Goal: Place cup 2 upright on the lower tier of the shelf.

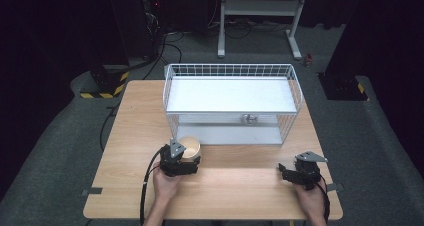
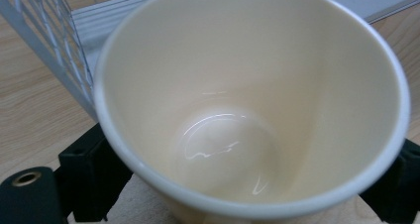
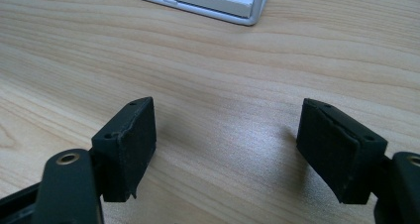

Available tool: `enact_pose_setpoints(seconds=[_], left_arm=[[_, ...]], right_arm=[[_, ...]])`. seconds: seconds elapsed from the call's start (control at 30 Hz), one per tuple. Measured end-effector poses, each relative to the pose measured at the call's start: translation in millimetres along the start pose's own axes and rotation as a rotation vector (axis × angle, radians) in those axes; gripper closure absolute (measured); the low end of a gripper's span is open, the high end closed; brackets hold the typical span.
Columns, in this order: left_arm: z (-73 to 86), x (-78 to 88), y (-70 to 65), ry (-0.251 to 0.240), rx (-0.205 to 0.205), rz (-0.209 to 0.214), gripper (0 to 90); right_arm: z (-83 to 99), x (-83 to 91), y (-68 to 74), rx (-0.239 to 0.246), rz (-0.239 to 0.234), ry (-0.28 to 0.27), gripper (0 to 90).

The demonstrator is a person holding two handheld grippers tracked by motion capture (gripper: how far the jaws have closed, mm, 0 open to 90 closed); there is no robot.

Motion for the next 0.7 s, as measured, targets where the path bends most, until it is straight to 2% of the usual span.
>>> enact_pose_setpoints(seconds=[0.07,0.23,0.47,0.6,0.7], left_arm=[[-3.0,0.6,-2.5,-0.008,0.002,0.007,8.9],[-11.7,0.4,-9.3,-0.009,-0.028,0.017,8.9],[-19.4,-0.8,-12.5,-0.013,-0.018,0.031,8.9],[-23.4,-1.8,-14.3,-0.008,-0.035,0.038,8.9],[-27.5,-2.9,-14.7,-0.017,-0.026,0.042,8.9]], right_arm=[[0.0,0.0,0.1,0.000,0.000,0.000,23.1],[0.0,0.1,0.1,-0.001,0.000,0.000,23.1],[0.0,0.0,0.0,-0.001,0.000,0.000,23.0],[0.0,0.0,0.1,-0.002,0.000,0.000,22.9],[0.0,0.0,0.0,-0.001,0.000,0.000,22.9]])
Point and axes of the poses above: each handheld gripper's, and its own axes: x roughly backward along the jaws, z roughly out of its underside, y roughly to its left, the point moved 7 cm from there along -x, roughly forward along the jaws, and after that the axes turned 3 degrees about -x, right-handed, at the moved point
